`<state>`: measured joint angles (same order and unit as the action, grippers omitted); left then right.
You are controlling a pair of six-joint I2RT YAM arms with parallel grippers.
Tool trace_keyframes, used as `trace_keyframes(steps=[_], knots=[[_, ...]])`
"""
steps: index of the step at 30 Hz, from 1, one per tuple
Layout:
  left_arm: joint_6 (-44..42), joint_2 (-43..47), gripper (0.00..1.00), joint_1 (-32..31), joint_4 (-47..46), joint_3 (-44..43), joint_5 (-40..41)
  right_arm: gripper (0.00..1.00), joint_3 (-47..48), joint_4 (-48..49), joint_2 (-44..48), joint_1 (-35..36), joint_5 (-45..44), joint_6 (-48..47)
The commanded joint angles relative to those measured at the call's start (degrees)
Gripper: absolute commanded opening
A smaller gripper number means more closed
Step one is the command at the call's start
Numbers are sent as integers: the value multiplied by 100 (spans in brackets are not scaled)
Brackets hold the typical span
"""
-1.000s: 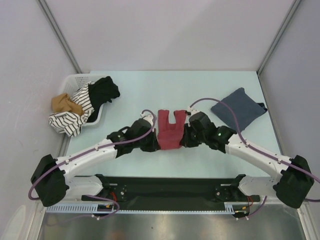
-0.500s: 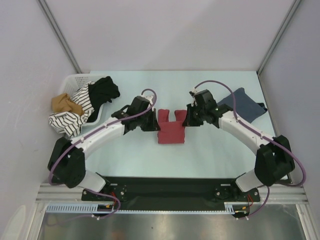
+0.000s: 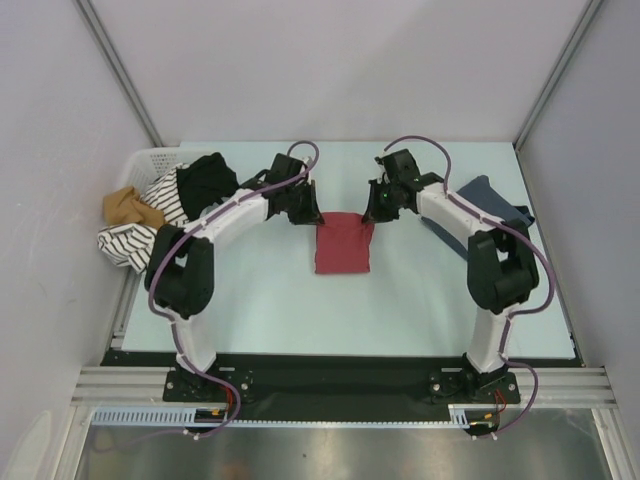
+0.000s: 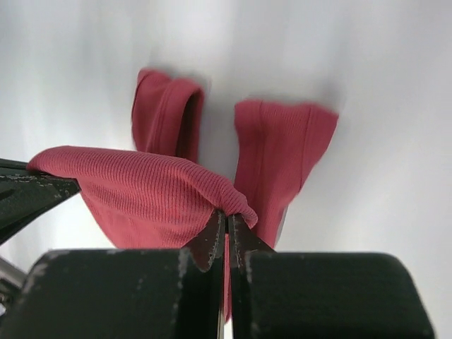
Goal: Fold and stack the tank tops
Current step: Fold the tank top
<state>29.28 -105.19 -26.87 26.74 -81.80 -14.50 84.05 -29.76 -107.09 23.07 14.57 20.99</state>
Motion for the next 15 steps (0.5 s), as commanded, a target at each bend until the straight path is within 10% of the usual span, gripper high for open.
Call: trace_keyframes(steps=[1, 9, 11, 15], knots=[[-186, -562, 0, 209, 121, -564, -220, 0, 602, -83, -452, -74, -270, -122], [-142, -1495, 6, 481, 7, -1153, -333, 12, 1324, 66, -1279, -312, -420, 80], [-133, -1689, 26, 516, -2, -1312, -369, 41, 1429, 84, -1402, -329, -446, 133], [-142, -1156, 65, 525, -352, -1023, 105, 58, 1133, 356, -1052, -338, -437, 89]])
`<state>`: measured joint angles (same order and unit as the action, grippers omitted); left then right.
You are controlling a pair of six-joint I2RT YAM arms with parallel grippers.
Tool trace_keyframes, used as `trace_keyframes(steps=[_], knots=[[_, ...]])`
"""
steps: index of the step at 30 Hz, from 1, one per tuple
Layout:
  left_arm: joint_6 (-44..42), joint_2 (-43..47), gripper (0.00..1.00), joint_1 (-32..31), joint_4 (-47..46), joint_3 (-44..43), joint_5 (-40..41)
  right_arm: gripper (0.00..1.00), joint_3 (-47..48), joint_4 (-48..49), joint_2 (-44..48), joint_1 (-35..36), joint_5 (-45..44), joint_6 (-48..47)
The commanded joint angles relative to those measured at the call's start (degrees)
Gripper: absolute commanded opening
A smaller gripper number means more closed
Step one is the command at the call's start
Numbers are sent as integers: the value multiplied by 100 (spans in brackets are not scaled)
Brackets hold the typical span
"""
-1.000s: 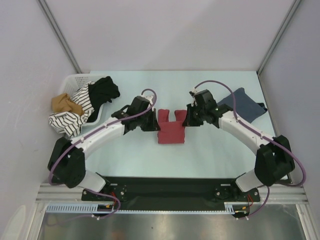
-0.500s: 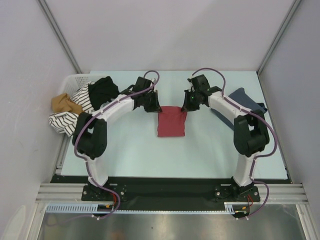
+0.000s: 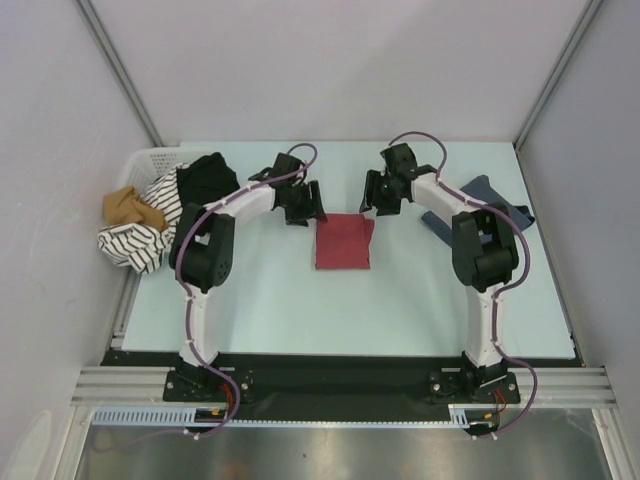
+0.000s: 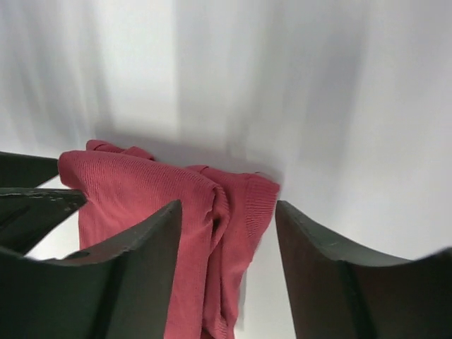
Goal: Fold and stack the tank tops
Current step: Fold the tank top
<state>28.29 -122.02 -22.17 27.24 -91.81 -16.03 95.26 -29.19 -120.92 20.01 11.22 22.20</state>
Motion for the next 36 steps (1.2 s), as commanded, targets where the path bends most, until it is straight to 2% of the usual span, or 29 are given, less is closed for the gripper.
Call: trace_keyframes(steps=[1, 3, 4, 6, 7, 8, 11, 14, 17, 20, 22, 27, 32, 36], knots=[[-61, 643, 72, 64, -509, 196, 372, 62, -95, 343, 446, -32, -112, -57], [-105, 819, 73, 73, -458, 277, 522, 67, -314, 466, 815, -32, -76, -93], [-140, 976, 73, 64, -405, 339, 583, 66, -603, 519, 946, -24, -33, -101], [-140, 1353, 71, 47, -543, 540, 470, 49, -946, 781, 1395, -32, 239, -101], [-140, 1504, 64, 38, -667, 863, 348, 41, -1288, 896, 1570, -32, 397, -101], [-105, 1653, 60, 20, -790, 1032, 225, 29, -1474, 1028, 1694, -32, 798, -101], [70, 2111, 45, -59, -1456, 1656, -452, 10, -1939, 1537, 2028, -24, 1791, -5], [273, 2244, 32, -146, -1931, 2096, -1015, 0, -2501, 2203, 2213, -32, 2627, 258], [282, 1946, 24, -191, -2030, 2211, -1174, 0, -2907, 2864, 2074, -41, 3435, 617], [361, 1480, 19, -182, -2371, 2281, -1595, 0, -3259, 3777, 1696, -41, 3868, 821], [405, 1199, 18, -182, -2469, 2334, -1658, 0, -3400, 3921, 1302, -102, 3923, 857], [308, 820, 15, -138, -2144, 2387, -815, 0, -3690, 4176, 500, -427, 3870, 1102], [124, 1021, 14, -156, -1987, 2519, -445, 0, -3814, 3922, 552, -630, 3607, 1050], [-34, 1758, 25, -243, -1828, 2598, -164, 1, -3708, 3622, 1227, -630, 3466, 936]])
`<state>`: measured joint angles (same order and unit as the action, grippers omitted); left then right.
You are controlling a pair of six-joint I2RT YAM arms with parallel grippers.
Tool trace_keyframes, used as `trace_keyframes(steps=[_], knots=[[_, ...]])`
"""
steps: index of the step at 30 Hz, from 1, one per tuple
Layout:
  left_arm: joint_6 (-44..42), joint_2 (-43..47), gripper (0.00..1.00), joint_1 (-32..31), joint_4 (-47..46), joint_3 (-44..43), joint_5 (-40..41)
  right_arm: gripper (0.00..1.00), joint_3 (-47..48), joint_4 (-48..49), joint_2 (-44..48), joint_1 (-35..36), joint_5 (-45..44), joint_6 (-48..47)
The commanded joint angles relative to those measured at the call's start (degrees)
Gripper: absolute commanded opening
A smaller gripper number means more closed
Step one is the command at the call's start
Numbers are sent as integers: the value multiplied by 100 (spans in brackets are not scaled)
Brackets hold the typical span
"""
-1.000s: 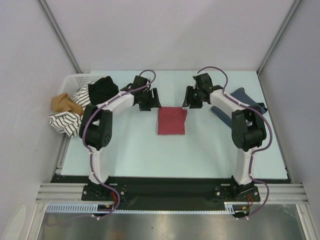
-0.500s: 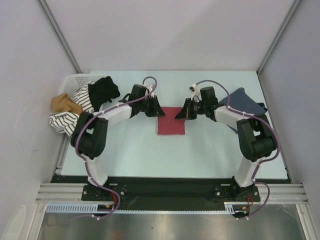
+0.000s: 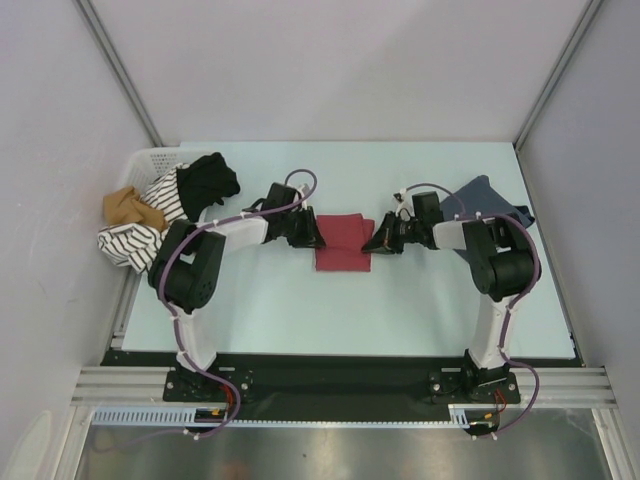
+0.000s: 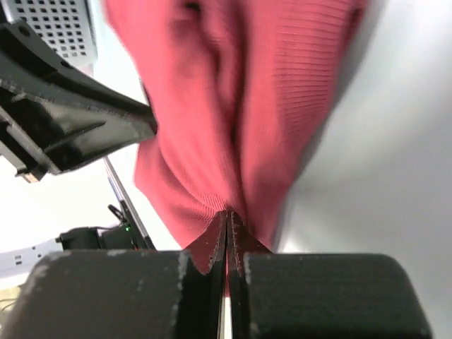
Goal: Fold and stack the tank tops
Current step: Fold the tank top, then neatly place the folded tank top to the corner
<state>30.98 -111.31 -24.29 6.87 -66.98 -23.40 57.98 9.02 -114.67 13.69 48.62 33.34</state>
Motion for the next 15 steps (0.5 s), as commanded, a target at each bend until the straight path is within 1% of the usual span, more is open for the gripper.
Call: trace_keyframes(steps=[1, 4, 6, 8, 12, 15], knots=[[-312, 820, 30, -92, 226, 132, 582, 1, 56, -225, 691, 2, -265, -153], [-303, 1251, 34, -250, 235, 159, 486, 2, 284, -295, 885, 46, -195, -100], [-295, 1471, 34, -365, 139, 185, 407, 2, 565, -400, 885, 98, -204, -100], [-225, 1533, 34, -506, -62, 229, 161, 2, 758, -470, 772, 160, -186, -56], [30, 1419, 31, -647, -528, 536, -156, 2, 1285, -383, 411, 230, -213, 128], [144, 1165, 29, -673, -897, 782, -340, 2, 1514, -155, -36, 265, -178, 321]])
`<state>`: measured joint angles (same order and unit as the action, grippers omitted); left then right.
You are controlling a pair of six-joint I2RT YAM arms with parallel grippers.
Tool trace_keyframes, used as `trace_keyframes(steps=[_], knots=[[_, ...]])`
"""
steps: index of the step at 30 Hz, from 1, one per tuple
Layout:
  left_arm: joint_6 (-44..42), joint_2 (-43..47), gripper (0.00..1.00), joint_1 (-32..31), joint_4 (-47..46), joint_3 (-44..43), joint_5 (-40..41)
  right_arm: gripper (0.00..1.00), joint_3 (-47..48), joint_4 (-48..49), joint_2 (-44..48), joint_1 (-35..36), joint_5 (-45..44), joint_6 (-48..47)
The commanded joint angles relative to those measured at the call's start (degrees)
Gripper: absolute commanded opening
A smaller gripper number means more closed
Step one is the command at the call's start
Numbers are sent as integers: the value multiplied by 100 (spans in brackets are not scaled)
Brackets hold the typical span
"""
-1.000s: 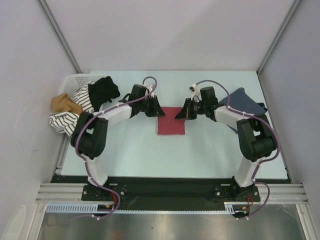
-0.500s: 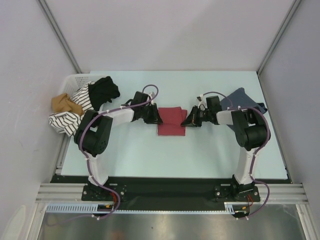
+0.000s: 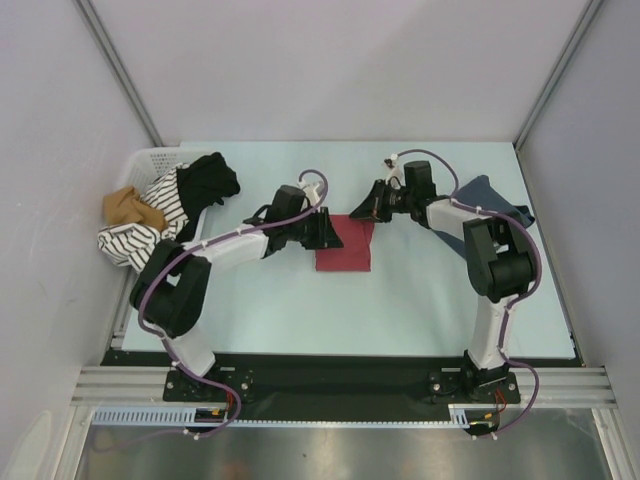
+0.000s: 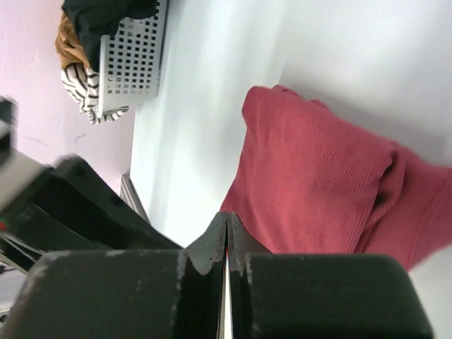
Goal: Fold and stack the tank tops
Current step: Neatly place the folded tank top to the corner
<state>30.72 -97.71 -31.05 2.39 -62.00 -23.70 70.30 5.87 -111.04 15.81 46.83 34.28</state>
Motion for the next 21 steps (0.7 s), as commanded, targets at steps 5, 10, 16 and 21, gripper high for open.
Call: trace_keyframes(steps=[5, 10, 16, 21], knots=[[233, -634, 26, 2, -757, 627, -188, 1, 808, 309, -1199, 45, 19, 377], [137, -583, 25, -59, -881, 1040, 234, 1, 950, 371, -1710, -61, 19, 491], [-92, -39, 39, -68, -416, 1093, 515, 27, 757, -15, -1019, -140, -199, 176], [-189, 577, 69, -59, 94, 962, 814, 63, 388, -848, -138, -140, -814, -368]])
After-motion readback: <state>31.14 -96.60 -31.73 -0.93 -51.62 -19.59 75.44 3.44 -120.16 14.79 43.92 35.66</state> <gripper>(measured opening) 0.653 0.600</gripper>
